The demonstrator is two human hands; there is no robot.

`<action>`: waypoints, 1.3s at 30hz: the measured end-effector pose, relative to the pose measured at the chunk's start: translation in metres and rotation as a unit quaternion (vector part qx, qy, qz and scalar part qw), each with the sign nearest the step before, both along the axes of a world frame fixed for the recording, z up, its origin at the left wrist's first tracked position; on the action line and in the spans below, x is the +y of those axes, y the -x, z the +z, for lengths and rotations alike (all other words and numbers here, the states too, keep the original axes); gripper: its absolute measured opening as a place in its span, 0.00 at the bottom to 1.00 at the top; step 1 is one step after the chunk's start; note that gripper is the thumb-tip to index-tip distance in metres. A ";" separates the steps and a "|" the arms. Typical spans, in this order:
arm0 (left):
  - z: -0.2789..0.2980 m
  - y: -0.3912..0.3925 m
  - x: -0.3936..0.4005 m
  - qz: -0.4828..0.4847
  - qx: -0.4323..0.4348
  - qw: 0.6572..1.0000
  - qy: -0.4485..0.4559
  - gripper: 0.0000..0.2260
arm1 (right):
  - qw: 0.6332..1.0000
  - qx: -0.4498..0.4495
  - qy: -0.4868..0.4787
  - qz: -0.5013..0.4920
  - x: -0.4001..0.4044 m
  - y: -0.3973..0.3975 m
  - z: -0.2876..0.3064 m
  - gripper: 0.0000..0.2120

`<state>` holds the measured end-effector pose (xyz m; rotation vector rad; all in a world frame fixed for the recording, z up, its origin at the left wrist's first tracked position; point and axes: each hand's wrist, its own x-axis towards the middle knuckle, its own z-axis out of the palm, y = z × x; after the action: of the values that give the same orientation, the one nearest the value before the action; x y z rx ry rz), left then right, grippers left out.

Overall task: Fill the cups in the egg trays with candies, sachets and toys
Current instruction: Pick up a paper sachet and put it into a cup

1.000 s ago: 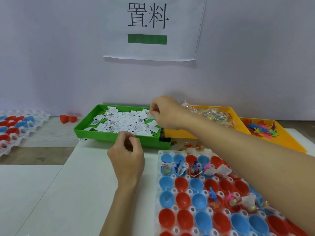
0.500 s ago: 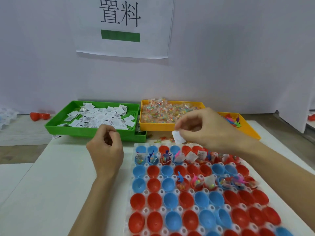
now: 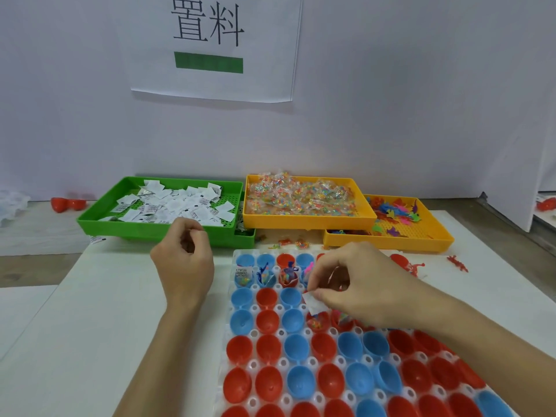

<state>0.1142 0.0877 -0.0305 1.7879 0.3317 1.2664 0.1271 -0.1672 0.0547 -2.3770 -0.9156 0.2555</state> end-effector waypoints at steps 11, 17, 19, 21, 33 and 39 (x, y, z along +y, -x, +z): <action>-0.001 -0.001 0.002 -0.005 0.006 1.000 0.007 0.07 | 0.994 -0.052 0.085 0.033 0.000 0.009 -0.004 0.04; -0.001 0.000 0.002 -0.008 0.014 1.000 0.006 0.07 | 0.992 -0.074 0.098 0.036 -0.004 0.012 0.003 0.07; -0.002 0.000 0.003 -0.007 0.016 1.000 0.006 0.07 | 0.993 -0.083 0.085 0.025 -0.010 0.009 0.008 0.08; -0.002 -0.001 0.003 -0.006 0.019 1.000 0.006 0.07 | 0.994 -0.091 0.063 0.000 -0.018 0.000 0.015 0.07; -0.002 0.000 0.000 -0.045 0.078 0.996 0.014 0.10 | 0.932 -0.088 0.063 -0.347 -0.114 -0.161 -0.019 0.14; -0.005 -0.002 0.002 -0.040 0.090 0.995 -0.009 0.10 | 0.927 -0.074 0.112 -0.350 -0.115 -0.200 -0.034 0.16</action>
<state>0.1163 0.0896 -0.0351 1.9165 0.3478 1.0584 0.3270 -0.2825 0.0206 -2.7881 -0.0487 -0.1118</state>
